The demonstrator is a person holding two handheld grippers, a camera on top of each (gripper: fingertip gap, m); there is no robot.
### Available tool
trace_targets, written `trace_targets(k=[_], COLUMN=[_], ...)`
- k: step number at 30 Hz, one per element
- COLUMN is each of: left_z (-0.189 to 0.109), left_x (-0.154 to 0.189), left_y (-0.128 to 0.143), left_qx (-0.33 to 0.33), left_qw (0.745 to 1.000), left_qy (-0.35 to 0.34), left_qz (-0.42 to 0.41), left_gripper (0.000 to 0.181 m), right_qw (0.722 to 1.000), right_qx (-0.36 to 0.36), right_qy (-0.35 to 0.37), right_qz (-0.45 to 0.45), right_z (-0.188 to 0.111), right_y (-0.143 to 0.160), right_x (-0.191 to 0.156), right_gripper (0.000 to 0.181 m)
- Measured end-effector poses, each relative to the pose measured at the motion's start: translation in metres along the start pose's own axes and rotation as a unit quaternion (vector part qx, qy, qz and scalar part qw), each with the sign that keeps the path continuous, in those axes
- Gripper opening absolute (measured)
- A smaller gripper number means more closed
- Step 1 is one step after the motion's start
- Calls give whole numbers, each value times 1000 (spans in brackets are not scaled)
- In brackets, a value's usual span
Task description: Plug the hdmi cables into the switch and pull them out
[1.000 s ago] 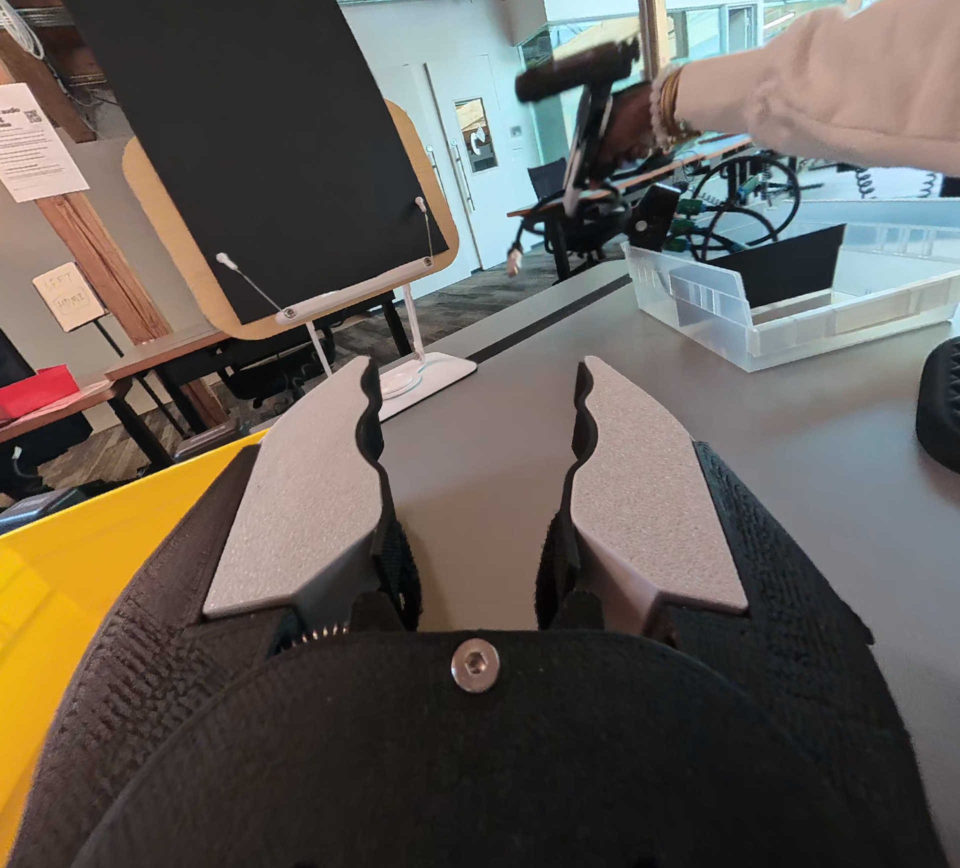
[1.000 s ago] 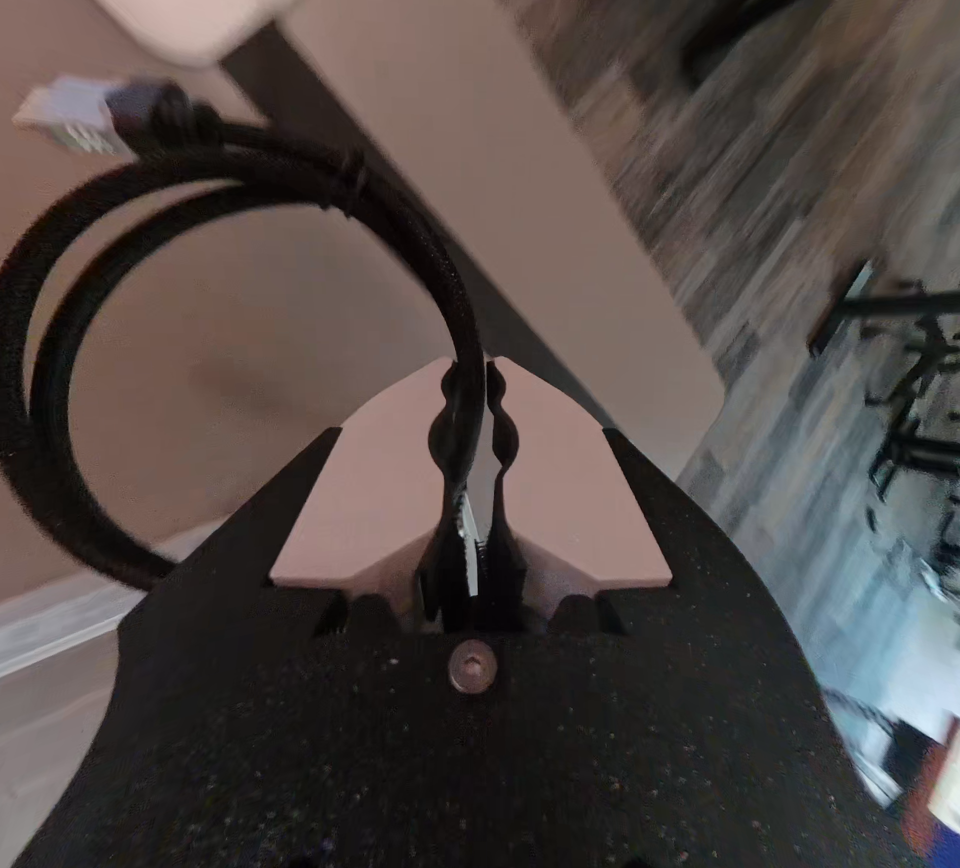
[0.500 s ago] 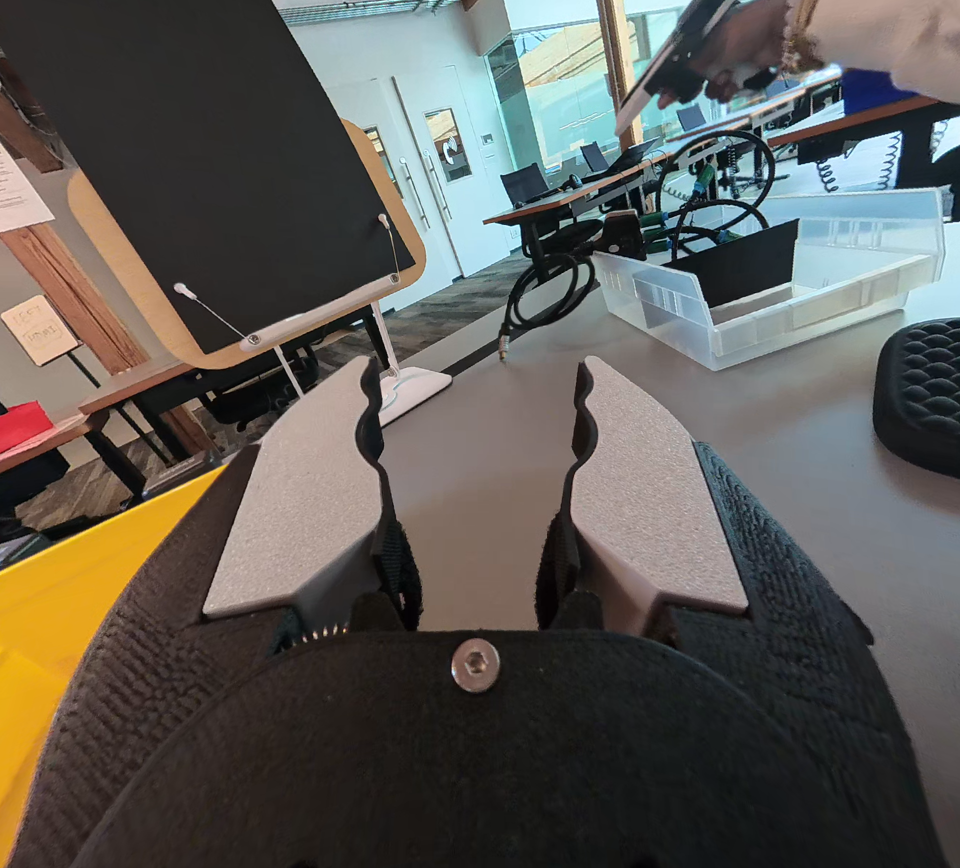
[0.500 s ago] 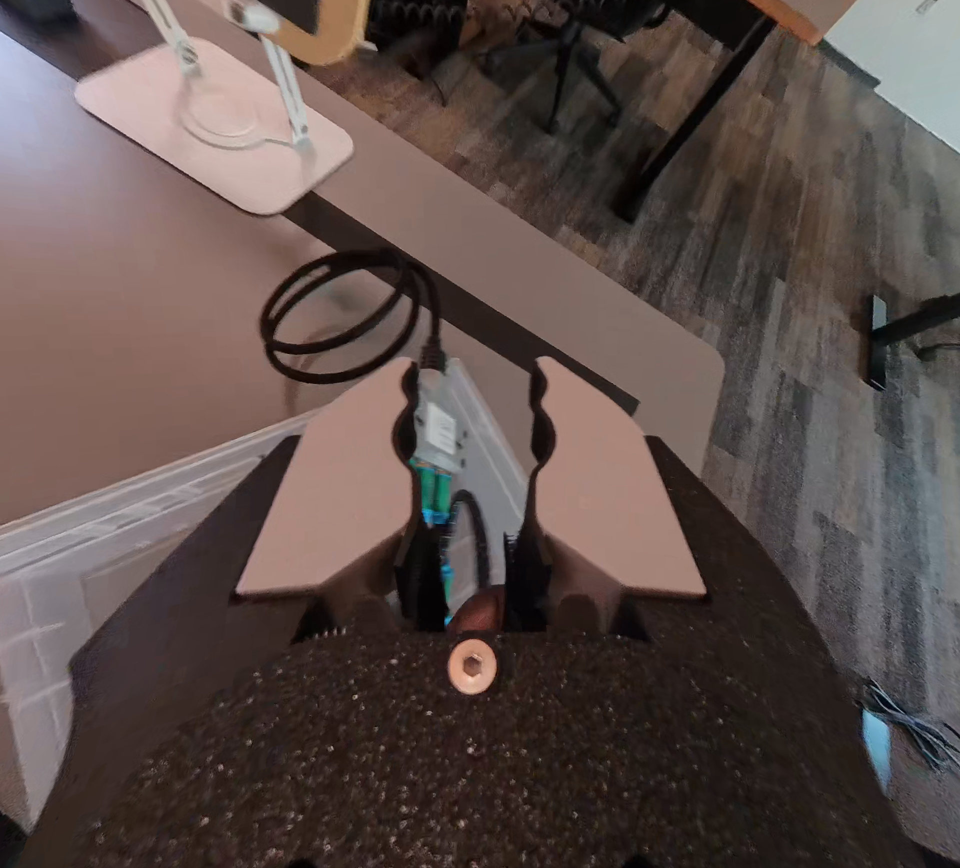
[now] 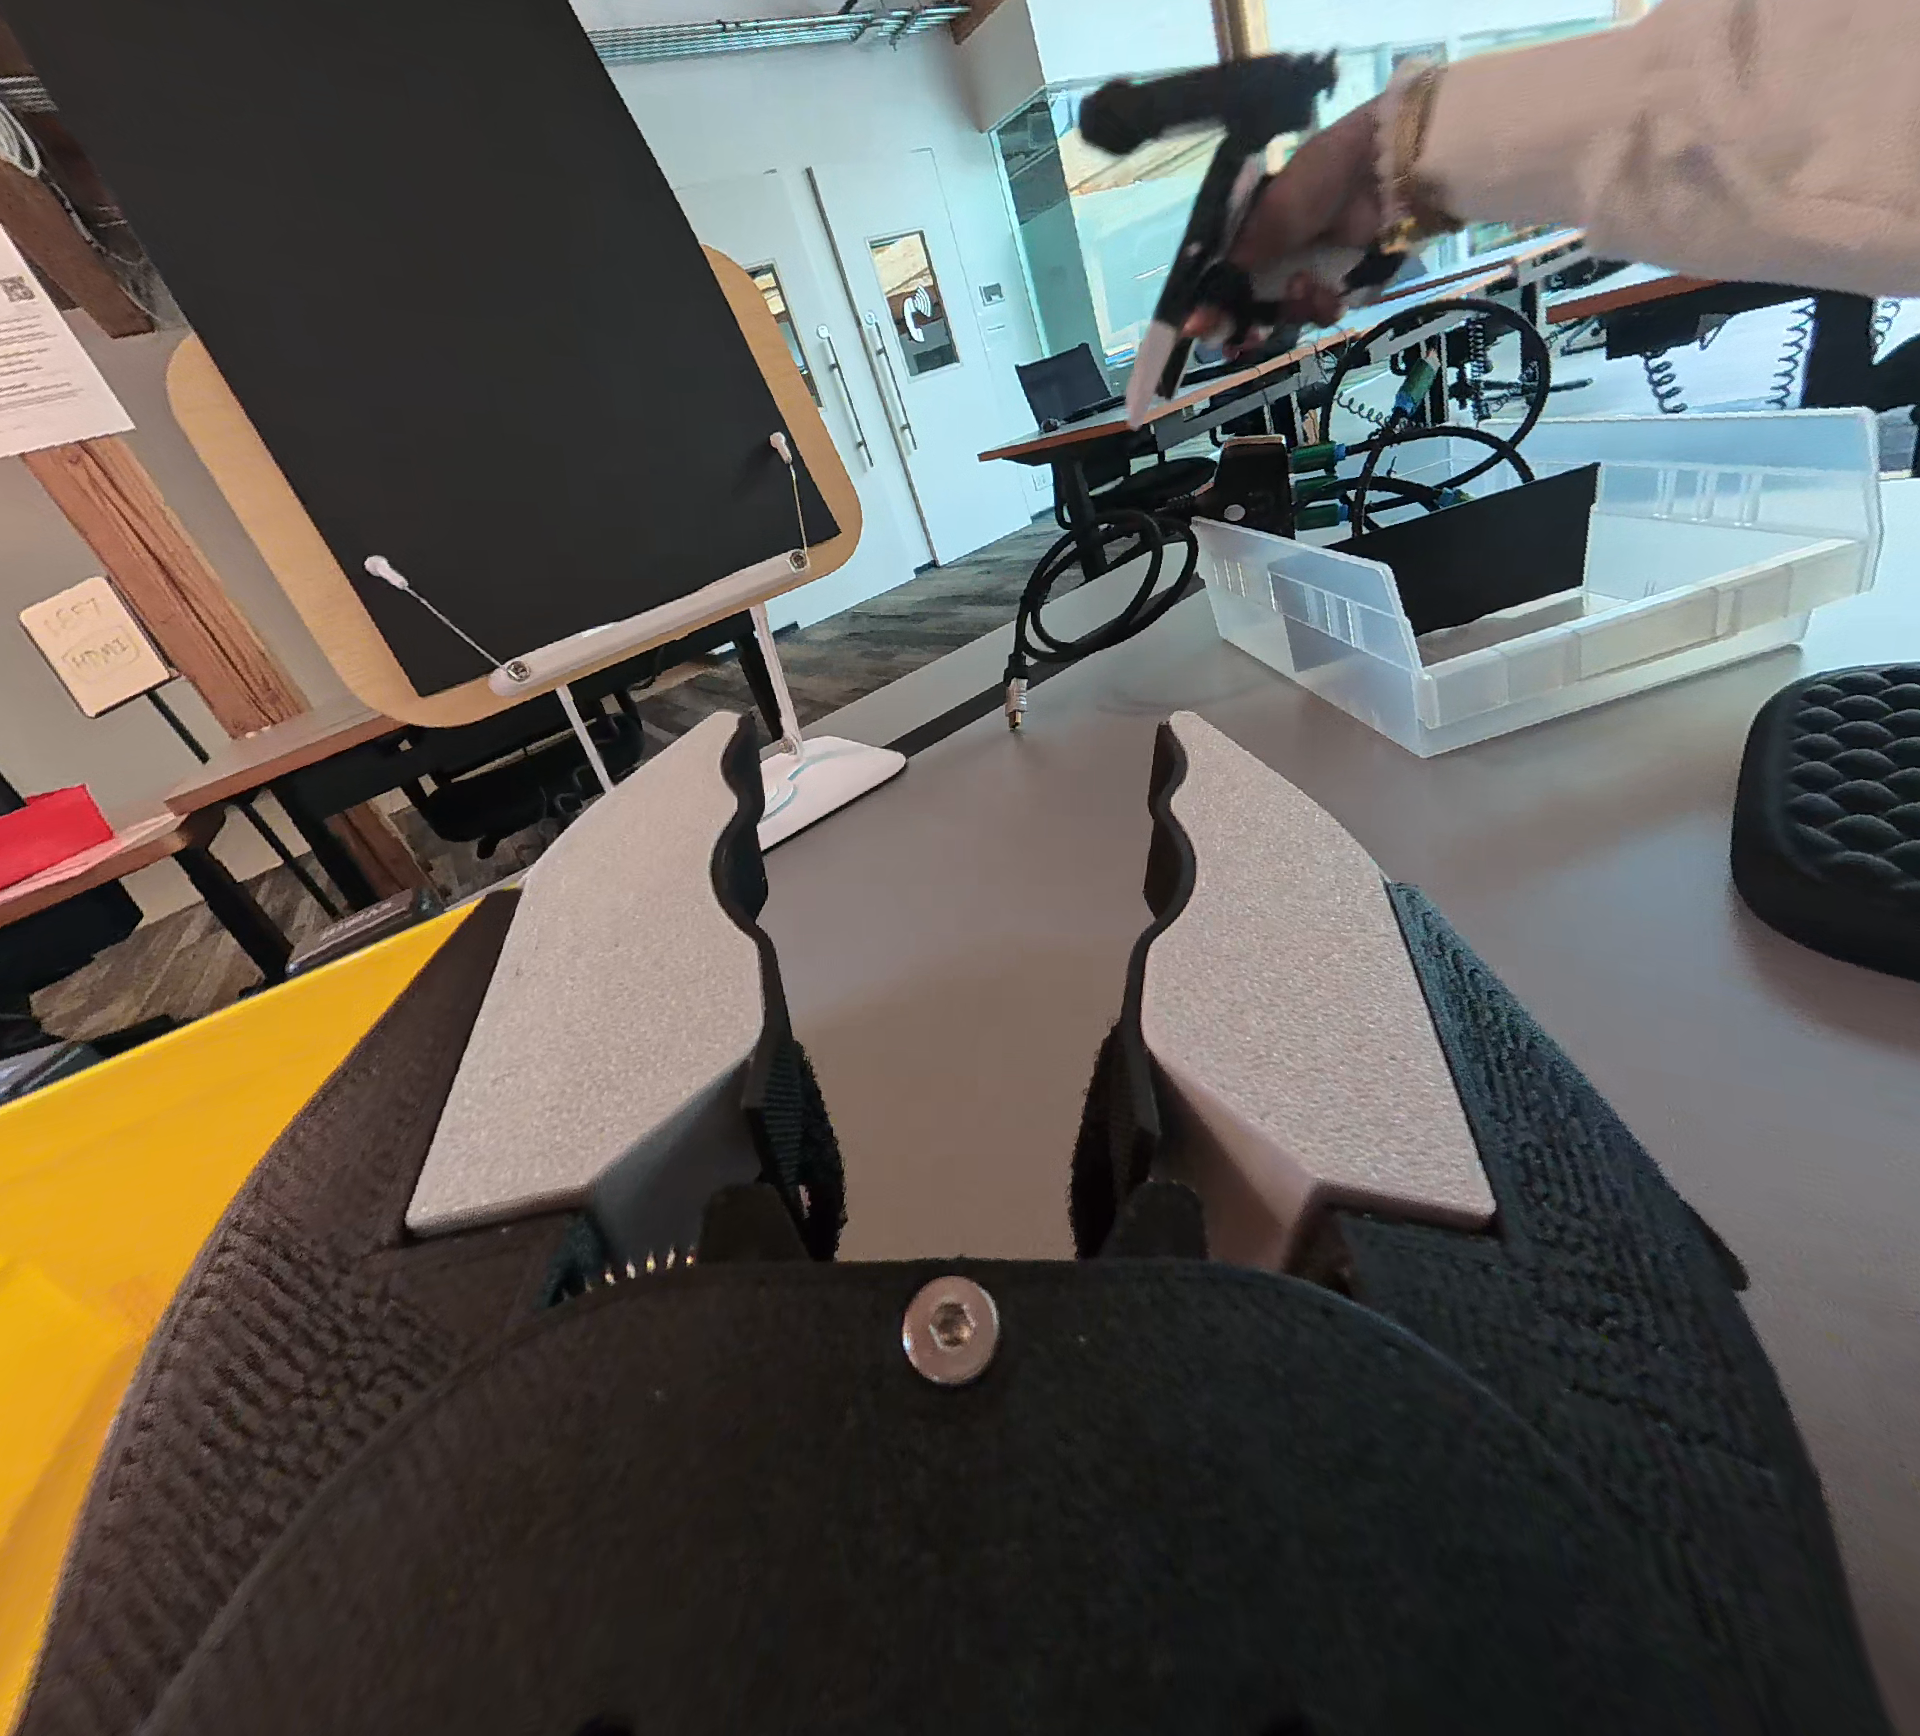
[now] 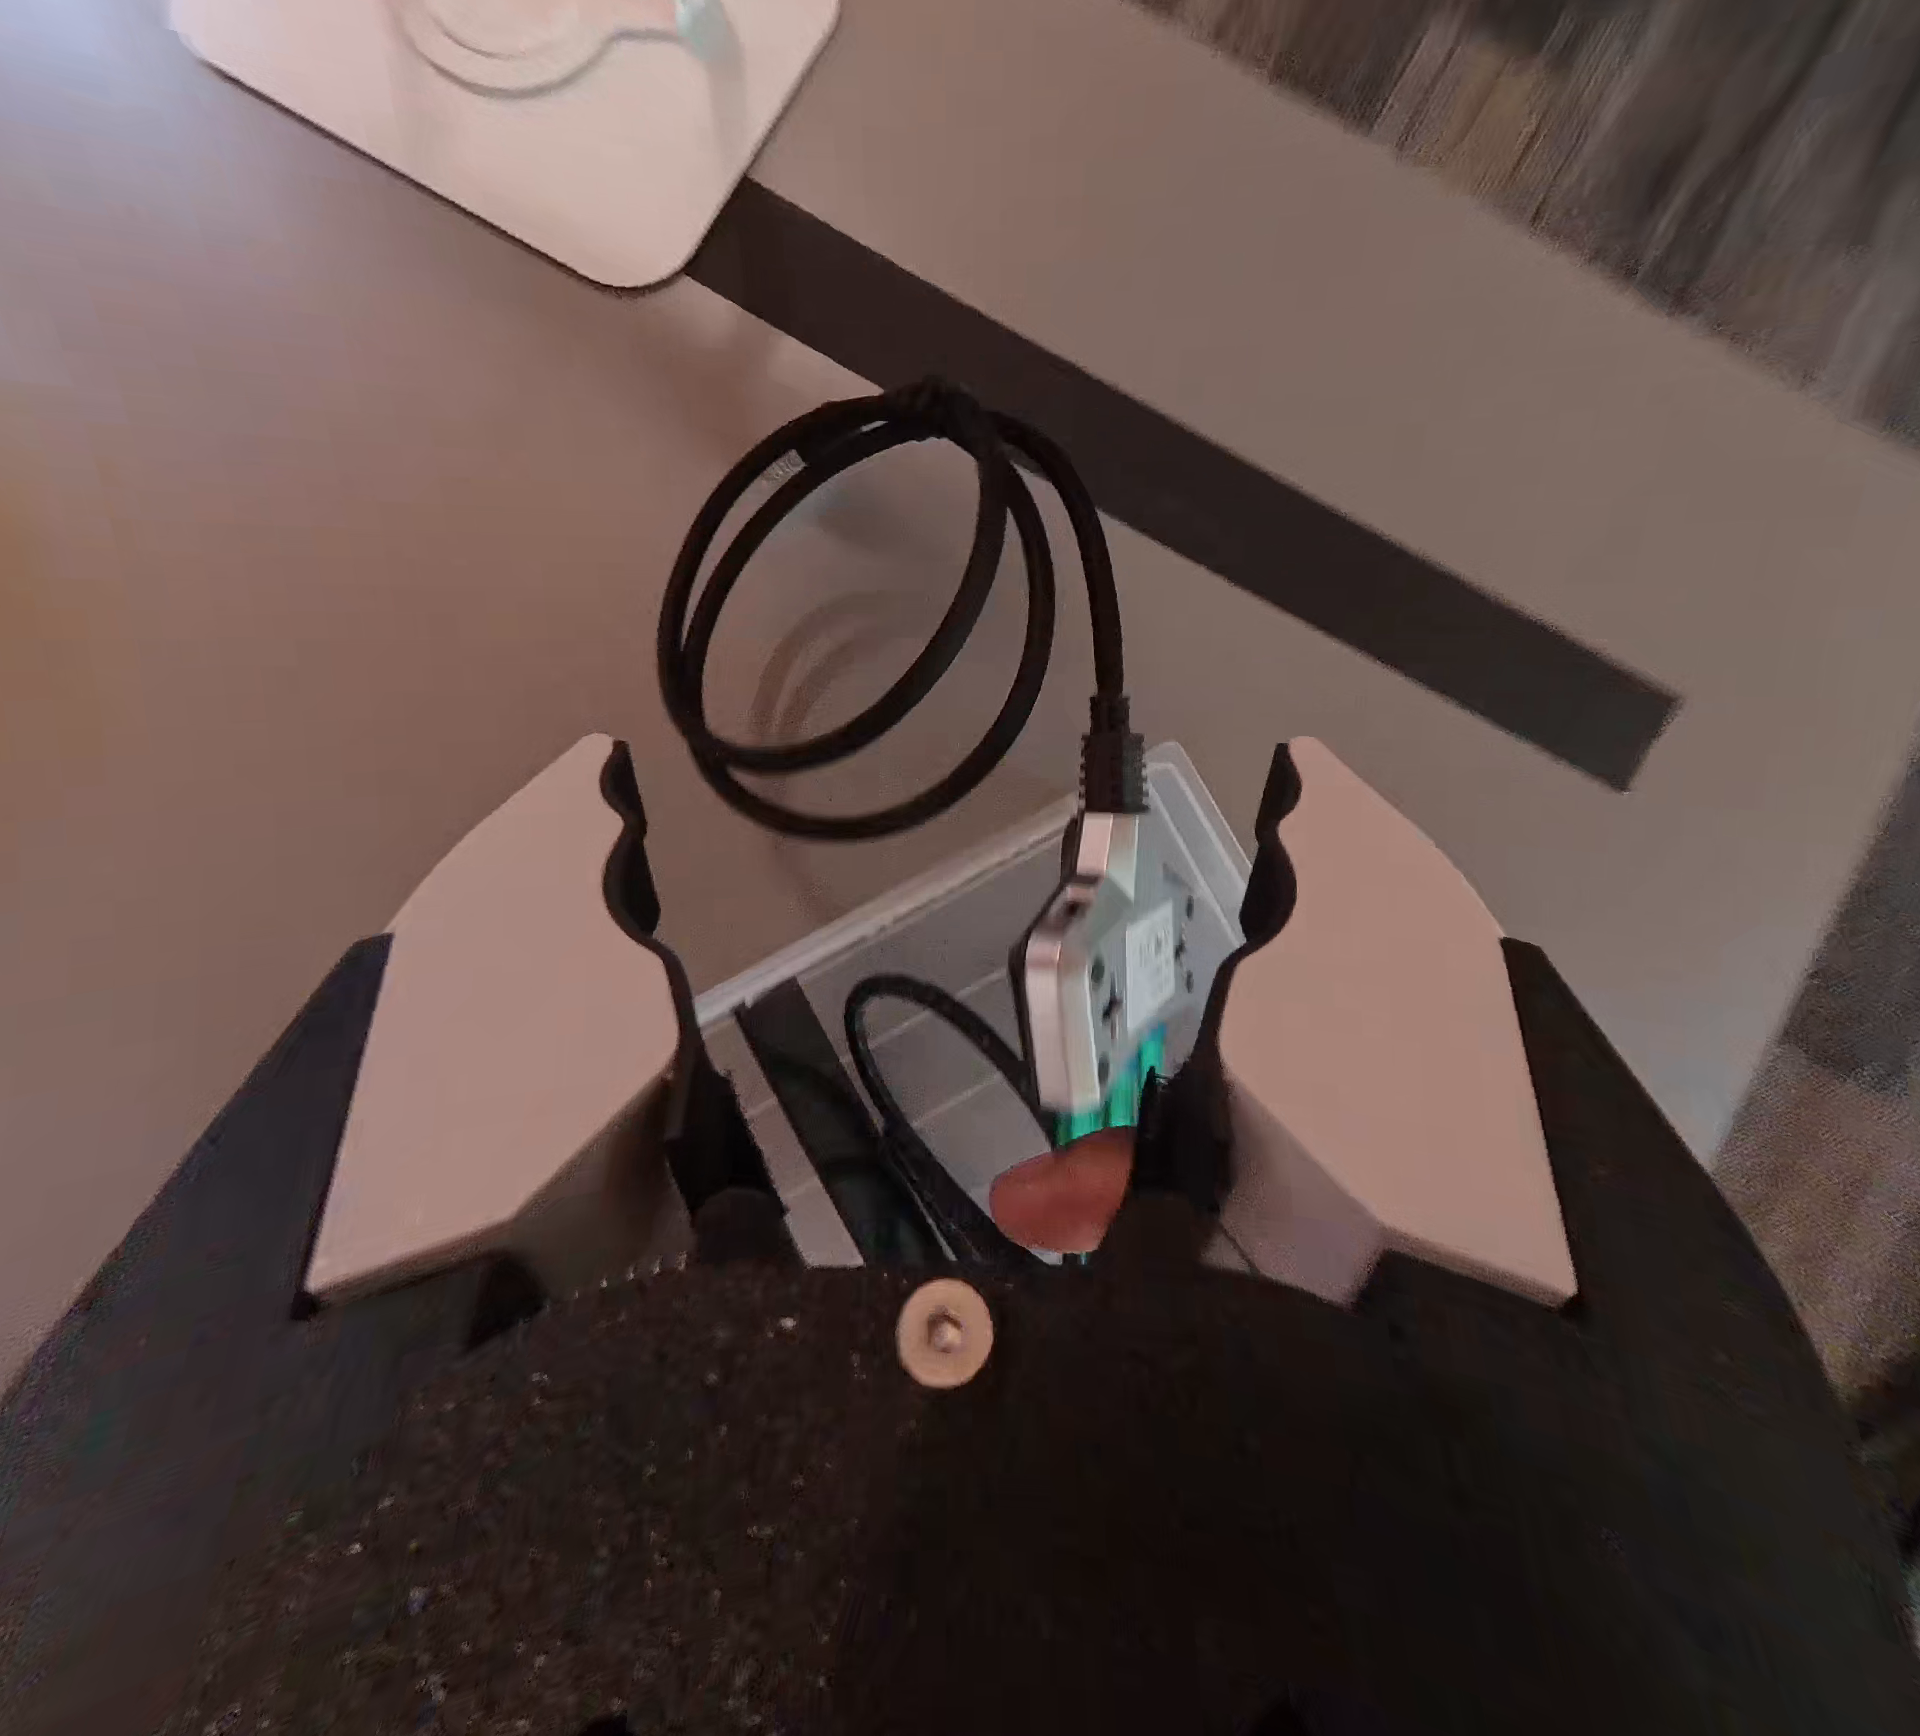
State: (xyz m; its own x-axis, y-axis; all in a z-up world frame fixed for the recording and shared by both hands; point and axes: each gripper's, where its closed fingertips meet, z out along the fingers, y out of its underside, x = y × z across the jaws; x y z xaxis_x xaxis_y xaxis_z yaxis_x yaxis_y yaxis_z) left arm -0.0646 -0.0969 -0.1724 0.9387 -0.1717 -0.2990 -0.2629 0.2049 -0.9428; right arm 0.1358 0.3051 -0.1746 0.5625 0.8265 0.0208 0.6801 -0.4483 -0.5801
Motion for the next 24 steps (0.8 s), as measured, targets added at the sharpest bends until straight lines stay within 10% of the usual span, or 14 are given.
trace_targets(k=[5,8,10,24], left_z=[-8,-12,-13,-1], left_x=[-12,-21,-26,9], left_y=[12,15,15,2], left_qx=[-10,-8,-7,15], left_qw=[1000,999,999,999], left_qy=[-18,-28,-31,33], left_qz=[-22,-33,-33,6], left_gripper=[71,71,71,71], right_qw=[977,948,943,996], right_qx=[-211,-312,-297,-1], right_qy=[16,65,139,88], right_qz=[38,1,-64,3], right_z=[74,87,79,-90], right_y=[30,61,51,-5], right_x=[17,29,49,48], right_gripper=[136,91,16,8])
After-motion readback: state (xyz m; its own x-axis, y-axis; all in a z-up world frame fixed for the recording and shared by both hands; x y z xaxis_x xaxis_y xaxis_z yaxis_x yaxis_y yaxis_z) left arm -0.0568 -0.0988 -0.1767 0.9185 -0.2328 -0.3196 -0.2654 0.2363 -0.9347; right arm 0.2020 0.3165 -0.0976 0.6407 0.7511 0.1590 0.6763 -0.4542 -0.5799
